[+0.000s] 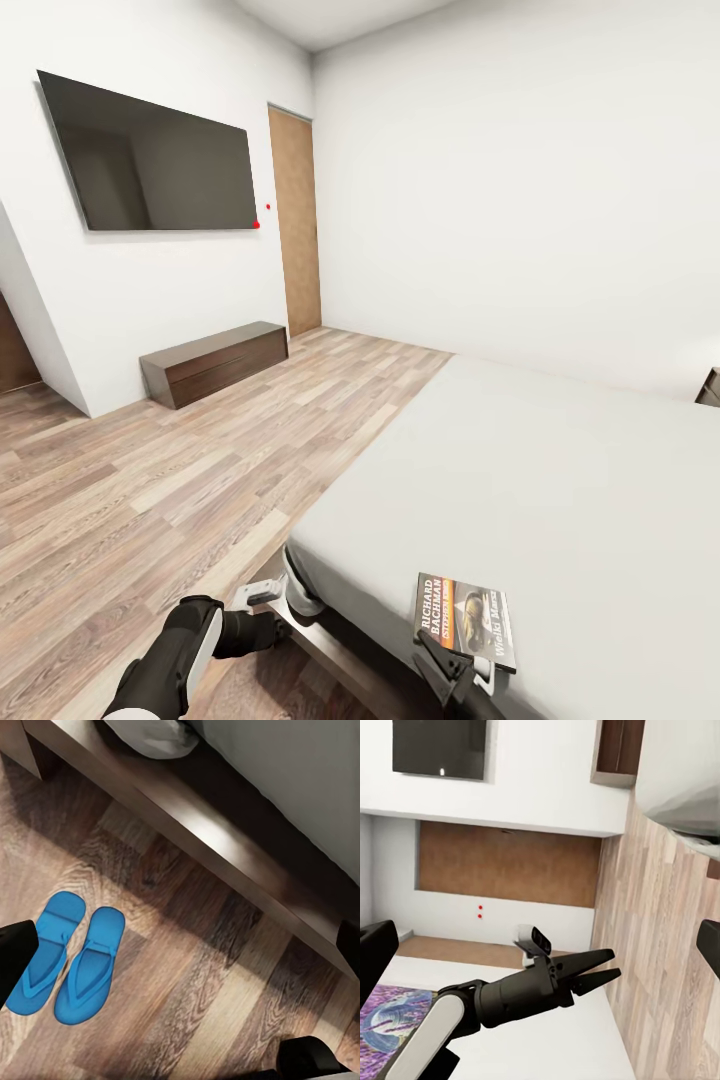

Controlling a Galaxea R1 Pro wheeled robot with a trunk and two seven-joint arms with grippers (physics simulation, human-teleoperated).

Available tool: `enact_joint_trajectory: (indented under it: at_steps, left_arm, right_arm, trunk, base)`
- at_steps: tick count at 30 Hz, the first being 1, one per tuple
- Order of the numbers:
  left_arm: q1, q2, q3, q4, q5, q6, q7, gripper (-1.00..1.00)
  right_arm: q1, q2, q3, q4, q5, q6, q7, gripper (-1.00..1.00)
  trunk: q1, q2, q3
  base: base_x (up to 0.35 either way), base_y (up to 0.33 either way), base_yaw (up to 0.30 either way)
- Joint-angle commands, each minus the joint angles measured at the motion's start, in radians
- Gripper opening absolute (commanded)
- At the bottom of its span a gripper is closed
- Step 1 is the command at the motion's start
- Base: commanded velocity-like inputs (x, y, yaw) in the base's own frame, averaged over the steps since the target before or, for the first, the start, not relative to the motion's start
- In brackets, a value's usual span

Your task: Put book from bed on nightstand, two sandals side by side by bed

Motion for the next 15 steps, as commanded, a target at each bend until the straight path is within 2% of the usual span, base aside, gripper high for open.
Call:
enact_joint_trajectory:
  at_steps: [1, 5, 11, 15]
  left_arm:
    - [-0.001, -0.001, 0.006, -0.001, -0.011, 0.004, -0.009, 1.0]
    - [-0.001, -0.001, 0.006, -0.001, -0.011, 0.004, -0.009, 1.0]
    - [-0.001, -0.001, 0.006, -0.001, -0.011, 0.004, -0.009, 1.0]
    - [-0.001, -0.001, 0.006, -0.001, -0.011, 0.004, -0.009, 1.0]
  right_arm:
    - [0.0, 0.0, 0.006, 0.0, -0.009, 0.011, 0.002, 1.0]
    - [0.0, 0.001, 0.006, 0.006, -0.01, 0.012, 0.002, 1.0]
    - [0.0, 0.001, 0.004, 0.1, -0.011, 0.013, 0.001, 1.0]
    - [0.0, 0.0, 0.0, 0.115, -0.012, 0.013, 0.002, 1.0]
  trunk:
    - [0.0, 0.0, -0.001]
    - [0.0, 0.0, -0.001]
    - [0.0, 0.0, -0.001]
    - [0.0, 0.0, -0.001]
  base:
    - [0.0, 0.0, 0.0]
    - [0.0, 0.0, 0.0]
    - [0.0, 0.0, 0.0]
    - [0.0, 0.0, 0.0]
